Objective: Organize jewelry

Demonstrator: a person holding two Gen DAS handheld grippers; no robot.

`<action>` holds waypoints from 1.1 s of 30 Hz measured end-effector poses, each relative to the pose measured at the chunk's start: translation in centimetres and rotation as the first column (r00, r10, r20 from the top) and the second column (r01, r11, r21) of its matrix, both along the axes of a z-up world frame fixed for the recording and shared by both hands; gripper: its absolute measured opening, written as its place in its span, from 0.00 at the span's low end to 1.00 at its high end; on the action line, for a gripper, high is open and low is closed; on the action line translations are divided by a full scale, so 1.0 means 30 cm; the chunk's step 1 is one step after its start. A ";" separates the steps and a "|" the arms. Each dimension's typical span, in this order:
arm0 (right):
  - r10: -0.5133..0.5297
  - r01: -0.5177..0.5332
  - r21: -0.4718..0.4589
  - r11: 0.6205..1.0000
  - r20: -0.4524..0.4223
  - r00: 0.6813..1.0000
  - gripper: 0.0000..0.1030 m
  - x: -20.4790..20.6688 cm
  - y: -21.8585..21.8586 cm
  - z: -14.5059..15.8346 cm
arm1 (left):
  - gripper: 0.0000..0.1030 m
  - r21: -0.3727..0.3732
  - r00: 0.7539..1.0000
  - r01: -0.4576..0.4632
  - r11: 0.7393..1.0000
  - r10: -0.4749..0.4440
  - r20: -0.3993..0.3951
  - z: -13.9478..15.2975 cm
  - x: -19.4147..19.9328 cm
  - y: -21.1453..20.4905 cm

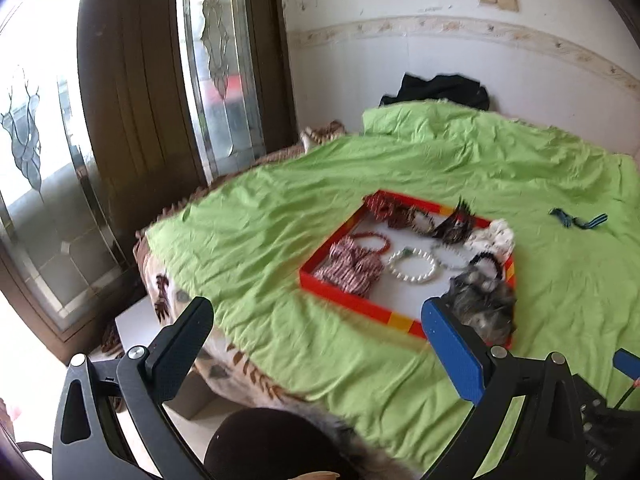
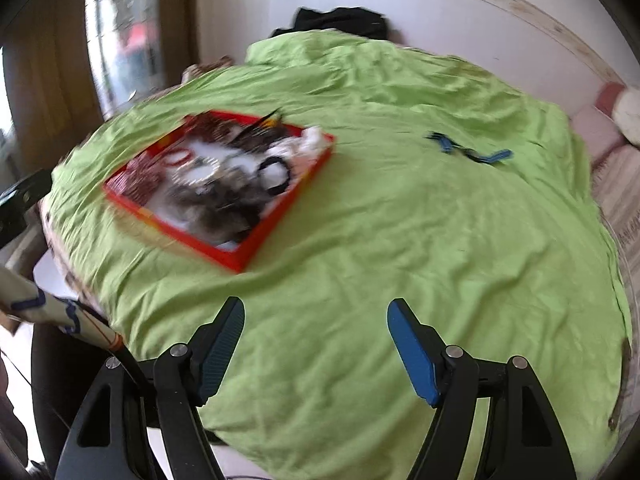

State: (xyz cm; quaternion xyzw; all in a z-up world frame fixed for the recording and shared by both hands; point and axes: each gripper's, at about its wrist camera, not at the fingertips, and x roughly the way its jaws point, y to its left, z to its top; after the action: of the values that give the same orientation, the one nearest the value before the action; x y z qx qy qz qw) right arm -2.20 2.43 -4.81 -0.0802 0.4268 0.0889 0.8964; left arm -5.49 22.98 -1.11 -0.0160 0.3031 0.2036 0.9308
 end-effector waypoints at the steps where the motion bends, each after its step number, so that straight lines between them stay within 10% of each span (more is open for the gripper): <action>1: 0.015 -0.015 -0.008 1.000 0.006 1.000 0.76 -0.005 0.019 -0.004 | 1.00 -0.016 1.000 0.005 1.000 -0.005 -0.026 -0.012 0.010 0.009; 33: -0.027 0.028 -0.038 0.999 0.026 0.999 0.78 -0.016 0.017 -0.027 | 1.00 -0.216 0.969 0.157 0.964 -0.193 -0.156 -0.109 0.082 -0.042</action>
State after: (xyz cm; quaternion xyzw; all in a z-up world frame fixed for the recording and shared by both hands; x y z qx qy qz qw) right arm -2.69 2.95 -5.62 -0.0924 0.4181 0.0672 0.9012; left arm -3.04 21.71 -4.38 -0.0656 0.4036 0.0892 0.9082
